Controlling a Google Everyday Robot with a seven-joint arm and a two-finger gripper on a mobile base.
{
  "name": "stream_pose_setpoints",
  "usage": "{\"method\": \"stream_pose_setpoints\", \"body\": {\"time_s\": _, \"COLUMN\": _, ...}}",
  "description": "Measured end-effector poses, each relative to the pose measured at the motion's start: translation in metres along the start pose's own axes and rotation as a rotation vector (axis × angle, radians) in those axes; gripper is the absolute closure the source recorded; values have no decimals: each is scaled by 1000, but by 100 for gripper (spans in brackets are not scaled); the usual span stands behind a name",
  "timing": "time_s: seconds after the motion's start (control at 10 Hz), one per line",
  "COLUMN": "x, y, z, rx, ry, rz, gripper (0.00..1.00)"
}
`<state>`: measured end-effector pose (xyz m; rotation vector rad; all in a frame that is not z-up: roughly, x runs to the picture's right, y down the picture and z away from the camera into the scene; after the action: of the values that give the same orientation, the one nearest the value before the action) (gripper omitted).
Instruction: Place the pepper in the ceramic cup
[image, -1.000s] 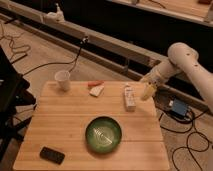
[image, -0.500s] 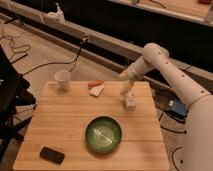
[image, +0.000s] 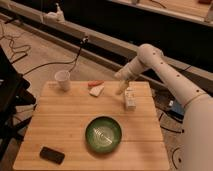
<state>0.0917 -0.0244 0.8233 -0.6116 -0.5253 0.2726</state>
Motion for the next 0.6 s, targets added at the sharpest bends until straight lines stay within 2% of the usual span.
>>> {"method": "stream_pose_setpoints", "body": {"time_s": 0.1, "x": 6, "y": -10, "z": -6, "rx": 24, "ry": 14, "rz": 2, "gripper": 20}}
{"method": "stream_pose_setpoints", "body": {"time_s": 0.3, "x": 2, "y": -30, "z": -4, "rx": 57, "ry": 25, "rz": -12, "gripper": 20}}
{"method": "stream_pose_setpoints", "body": {"time_s": 0.6, "x": -16, "y": -56, "z": 32, "rx": 72, "ry": 5, "rz": -32, "gripper": 20}}
